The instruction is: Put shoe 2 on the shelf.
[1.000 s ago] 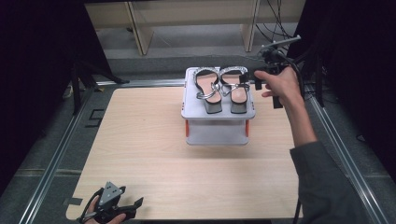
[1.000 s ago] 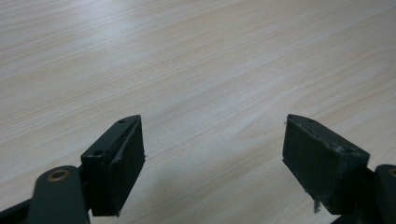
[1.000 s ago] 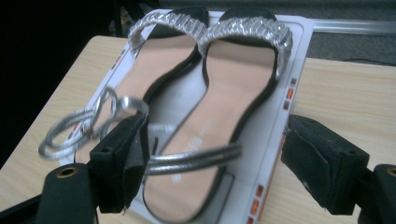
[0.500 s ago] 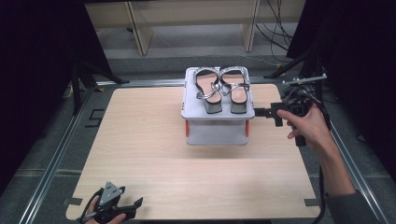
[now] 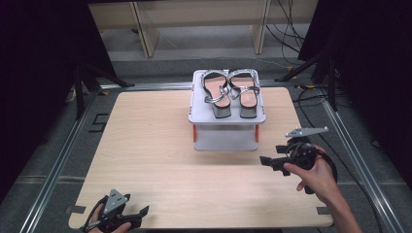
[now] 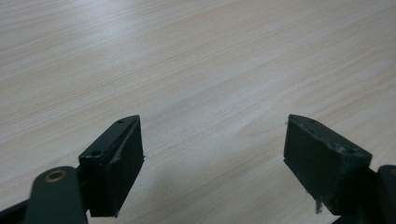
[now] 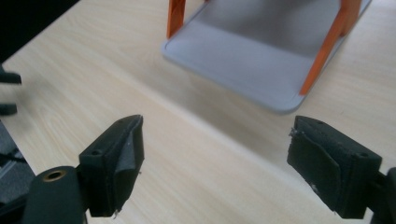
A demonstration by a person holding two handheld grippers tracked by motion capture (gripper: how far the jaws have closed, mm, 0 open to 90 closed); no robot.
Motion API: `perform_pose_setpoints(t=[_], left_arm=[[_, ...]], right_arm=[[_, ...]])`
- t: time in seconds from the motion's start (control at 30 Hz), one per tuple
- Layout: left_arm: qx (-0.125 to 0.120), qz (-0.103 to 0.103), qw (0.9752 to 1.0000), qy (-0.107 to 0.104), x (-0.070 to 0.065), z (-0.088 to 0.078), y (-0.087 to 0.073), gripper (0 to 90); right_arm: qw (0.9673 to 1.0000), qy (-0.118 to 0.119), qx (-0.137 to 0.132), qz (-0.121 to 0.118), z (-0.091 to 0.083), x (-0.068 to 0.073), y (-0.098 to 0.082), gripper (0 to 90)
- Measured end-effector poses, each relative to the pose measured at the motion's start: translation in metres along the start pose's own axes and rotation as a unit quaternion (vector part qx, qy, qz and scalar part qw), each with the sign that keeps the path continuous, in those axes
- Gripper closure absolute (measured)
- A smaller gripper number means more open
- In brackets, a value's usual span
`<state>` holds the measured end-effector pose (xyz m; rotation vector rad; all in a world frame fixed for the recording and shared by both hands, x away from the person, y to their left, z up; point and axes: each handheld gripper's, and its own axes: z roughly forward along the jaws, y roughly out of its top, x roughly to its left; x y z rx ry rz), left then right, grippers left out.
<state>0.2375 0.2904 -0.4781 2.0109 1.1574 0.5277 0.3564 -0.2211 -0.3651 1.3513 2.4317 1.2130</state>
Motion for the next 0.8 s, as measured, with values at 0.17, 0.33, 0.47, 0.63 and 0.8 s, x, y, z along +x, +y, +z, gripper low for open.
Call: perform_pose_setpoints(t=[0.17, 0.33, 0.47, 0.63, 0.8], left_arm=[[0.001, -0.001, 1.0, 0.002, 0.0, 0.0, 0.0, 19.5], [-0.003, -0.004, 1.0, 0.003, -0.001, -0.001, 0.0, 19.5], [0.002, -0.001, 1.0, 0.003, -0.001, 0.0, 0.0, 19.4], [0.001, 0.008, 1.0, 0.003, 0.0, 0.0, 0.0, 19.4], [0.0, 0.001, 1.0, 0.002, -0.001, 0.0, 0.0, 19.3]], right_arm=[[0.9994, -0.001, -0.004, -0.035, 0.017, 0.004, -0.03, 16.9], [0.9991, -0.011, 0.015, -0.039, 0.031, 0.006, -0.054, 19.0], [0.9992, 0.006, 0.021, -0.035, 0.042, 0.004, -0.068, 19.0], [0.9989, 0.015, 0.033, -0.032, 0.054, 0.006, -0.077, 18.8], [0.9978, 0.007, 0.046, -0.046, 0.064, 0.01, -0.082, 17.8]])
